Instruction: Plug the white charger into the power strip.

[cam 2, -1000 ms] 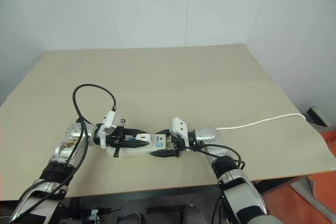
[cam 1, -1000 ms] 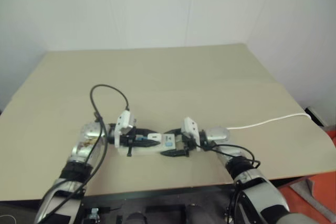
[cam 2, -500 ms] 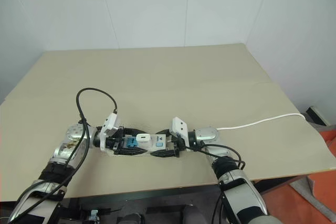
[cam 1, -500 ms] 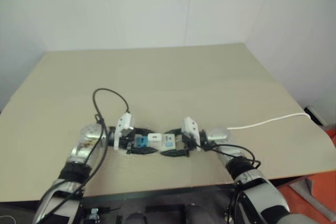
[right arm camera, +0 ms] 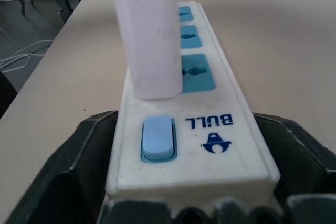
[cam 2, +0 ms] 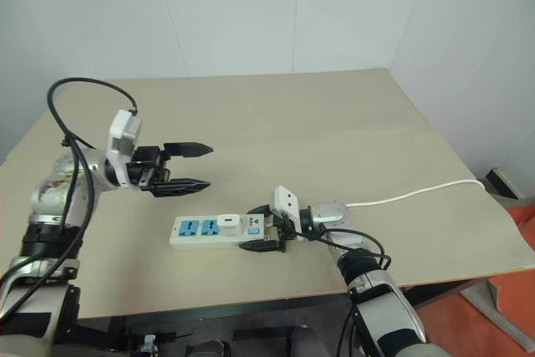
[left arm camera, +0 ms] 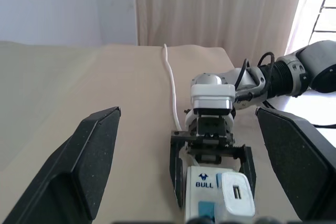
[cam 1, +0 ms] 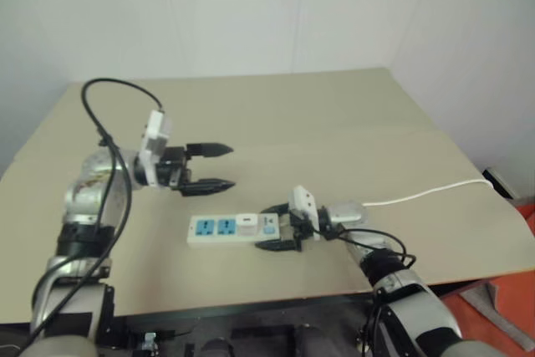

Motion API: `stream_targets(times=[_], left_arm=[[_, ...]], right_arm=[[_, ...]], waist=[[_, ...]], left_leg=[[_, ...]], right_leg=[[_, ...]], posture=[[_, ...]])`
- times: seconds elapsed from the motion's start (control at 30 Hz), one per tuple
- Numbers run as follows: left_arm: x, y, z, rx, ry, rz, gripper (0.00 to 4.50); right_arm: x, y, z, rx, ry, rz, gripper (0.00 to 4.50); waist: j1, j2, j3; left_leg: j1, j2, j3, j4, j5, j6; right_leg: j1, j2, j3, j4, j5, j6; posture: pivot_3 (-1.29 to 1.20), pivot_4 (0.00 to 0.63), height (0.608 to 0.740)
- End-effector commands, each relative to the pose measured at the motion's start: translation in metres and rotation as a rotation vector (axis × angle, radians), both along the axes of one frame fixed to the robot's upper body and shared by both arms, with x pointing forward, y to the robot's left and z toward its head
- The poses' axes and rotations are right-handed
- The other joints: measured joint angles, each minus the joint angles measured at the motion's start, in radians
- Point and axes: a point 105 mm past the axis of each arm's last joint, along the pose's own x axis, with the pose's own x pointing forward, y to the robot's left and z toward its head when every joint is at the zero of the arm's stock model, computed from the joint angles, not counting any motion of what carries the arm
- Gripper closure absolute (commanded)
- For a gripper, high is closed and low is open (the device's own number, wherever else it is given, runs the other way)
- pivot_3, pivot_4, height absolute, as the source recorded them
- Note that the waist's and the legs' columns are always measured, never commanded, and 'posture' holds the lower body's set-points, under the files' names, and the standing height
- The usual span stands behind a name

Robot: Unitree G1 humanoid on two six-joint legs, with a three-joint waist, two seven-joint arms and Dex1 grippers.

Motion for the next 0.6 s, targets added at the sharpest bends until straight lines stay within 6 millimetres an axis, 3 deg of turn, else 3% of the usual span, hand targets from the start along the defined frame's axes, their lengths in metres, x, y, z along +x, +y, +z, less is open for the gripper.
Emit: stream_targets(times=[0.03,0.27,0.6], left_arm=[[-0.008,0.007,0.006,0.023,-0.037,-0.002,0.00],[-0.017,0.025,-0.004,0.077,-0.003,0.034,0.00],[-0.027,0.068,-0.009,0.170,0.000,0.244,0.00]], right_arm=[[-0.001,-0.004,0.018,0.035,-0.053,0.009,0.04],[-0.002,-0.027,0.041,0.040,-0.126,-0.034,0.04],[-0.009,-0.090,0.071,0.032,-0.137,-0.199,0.04]], waist=[[0.000,0.000,0.000],[0.001,0.000,0.000],[0.003,0.000,0.000]], left_leg=[[0.000,0.000,0.000,0.000,0.000,0.000],[-0.001,0.000,0.000,0.000,0.000,0.000],[-0.001,0.000,0.001,-0.001,0.000,0.000]], right_leg=[[0.000,0.000,0.000,0.000,0.000,0.000],[0.000,0.000,0.000,0.000,0.000,0.000],[-0.001,0.000,0.000,-0.001,0.000,0.000]], posture=[[0.00,0.150,0.740],[0.00,0.150,0.740],[0.00,0.150,0.740]])
